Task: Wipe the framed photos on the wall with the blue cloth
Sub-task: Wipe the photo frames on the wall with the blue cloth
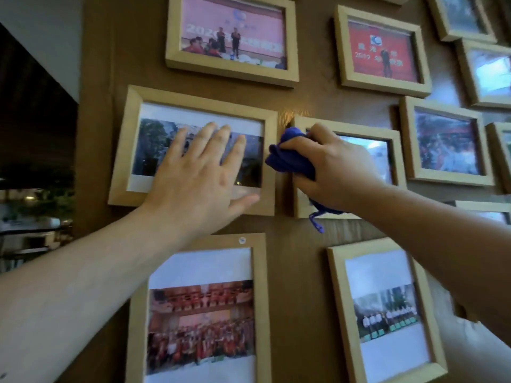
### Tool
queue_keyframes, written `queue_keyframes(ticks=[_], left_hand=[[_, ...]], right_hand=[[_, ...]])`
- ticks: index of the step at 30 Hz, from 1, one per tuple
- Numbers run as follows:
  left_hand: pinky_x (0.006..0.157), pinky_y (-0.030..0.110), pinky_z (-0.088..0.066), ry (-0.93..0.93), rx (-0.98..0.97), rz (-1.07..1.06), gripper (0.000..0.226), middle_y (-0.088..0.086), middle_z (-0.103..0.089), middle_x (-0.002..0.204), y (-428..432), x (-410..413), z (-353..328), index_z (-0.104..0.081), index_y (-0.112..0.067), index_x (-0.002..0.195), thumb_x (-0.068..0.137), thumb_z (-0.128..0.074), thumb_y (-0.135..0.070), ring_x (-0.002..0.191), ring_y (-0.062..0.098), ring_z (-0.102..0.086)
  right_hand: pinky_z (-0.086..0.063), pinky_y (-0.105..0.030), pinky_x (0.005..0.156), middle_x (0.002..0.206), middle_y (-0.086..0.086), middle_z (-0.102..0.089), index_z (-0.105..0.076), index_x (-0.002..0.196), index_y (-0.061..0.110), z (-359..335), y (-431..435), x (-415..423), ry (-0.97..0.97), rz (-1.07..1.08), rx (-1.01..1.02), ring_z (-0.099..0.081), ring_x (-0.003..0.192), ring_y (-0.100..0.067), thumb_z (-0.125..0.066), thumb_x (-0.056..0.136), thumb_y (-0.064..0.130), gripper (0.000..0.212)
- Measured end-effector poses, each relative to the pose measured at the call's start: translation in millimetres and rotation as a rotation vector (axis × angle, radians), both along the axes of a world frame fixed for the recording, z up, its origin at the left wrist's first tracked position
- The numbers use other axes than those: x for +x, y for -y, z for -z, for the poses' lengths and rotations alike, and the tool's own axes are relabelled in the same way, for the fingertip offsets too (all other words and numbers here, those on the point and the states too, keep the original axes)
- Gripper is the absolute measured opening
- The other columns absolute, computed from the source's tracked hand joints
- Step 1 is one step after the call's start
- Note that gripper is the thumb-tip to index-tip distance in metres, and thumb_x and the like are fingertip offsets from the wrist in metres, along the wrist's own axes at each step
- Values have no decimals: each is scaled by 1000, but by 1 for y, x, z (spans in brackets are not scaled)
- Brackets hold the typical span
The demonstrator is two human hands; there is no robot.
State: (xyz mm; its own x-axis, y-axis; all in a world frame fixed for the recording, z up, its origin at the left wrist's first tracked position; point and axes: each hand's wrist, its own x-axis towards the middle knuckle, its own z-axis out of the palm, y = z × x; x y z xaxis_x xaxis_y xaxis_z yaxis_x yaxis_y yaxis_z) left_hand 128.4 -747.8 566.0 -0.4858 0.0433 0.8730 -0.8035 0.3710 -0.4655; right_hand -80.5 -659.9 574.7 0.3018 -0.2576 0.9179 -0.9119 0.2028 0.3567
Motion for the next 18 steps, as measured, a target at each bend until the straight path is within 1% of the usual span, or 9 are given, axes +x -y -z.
queue_keyframes(ticks=[3,5,8,10,13,15,18], left_hand=[[113,57,-24,-40,3,-32,90,21,-36,150,9,40,-6,-27,-9,145,82,-28,-73,141,36,-26],[113,57,-26,-82,0,-67,91,22,-37,147,18,62,-10,-29,-8,143,81,-27,-75,139,37,-28],[112,57,-27,-148,18,-98,101,23,-36,147,30,84,-13,-28,-7,142,74,-25,-82,138,37,-28],[114,56,-25,-175,45,-127,110,21,-33,149,40,91,-13,-23,-9,144,69,-23,-88,140,36,-26],[114,54,-24,-215,87,-144,117,19,-32,151,54,96,-10,-21,-11,146,63,-20,-94,141,34,-25],[114,54,-25,-229,115,-142,118,18,-33,152,64,96,-7,-22,-10,145,62,-18,-95,141,33,-26],[113,54,-27,-240,134,-127,117,17,-33,152,76,96,-4,-22,-10,146,65,-18,-94,141,32,-26]], right_hand=[[-34,-31,54,107,-9,-52,-52,123,25,-13,17,33,-1,-71,-53,-51,73,-29,-57,76,37,48],[-33,-29,52,106,-10,-52,-53,123,23,-22,26,53,-19,-110,-85,-47,70,-25,-58,77,36,48],[-28,-23,48,110,-11,-50,-49,126,23,-35,39,80,-70,-117,-84,-43,71,-20,-60,79,38,50],[-32,-26,49,113,-11,-49,-45,129,23,-43,48,98,-98,-103,-73,-42,72,-18,-61,80,39,53],[-38,-31,49,116,-11,-47,-45,129,23,-52,63,125,-126,-74,-65,-45,72,-20,-60,82,40,53],[-35,-30,48,117,-11,-46,-45,129,23,-57,74,138,-150,-41,-45,-47,72,-20,-57,84,41,50],[-25,-28,46,119,-10,-44,-44,130,24,-63,88,142,-159,22,5,-45,72,-21,-53,87,42,48]])
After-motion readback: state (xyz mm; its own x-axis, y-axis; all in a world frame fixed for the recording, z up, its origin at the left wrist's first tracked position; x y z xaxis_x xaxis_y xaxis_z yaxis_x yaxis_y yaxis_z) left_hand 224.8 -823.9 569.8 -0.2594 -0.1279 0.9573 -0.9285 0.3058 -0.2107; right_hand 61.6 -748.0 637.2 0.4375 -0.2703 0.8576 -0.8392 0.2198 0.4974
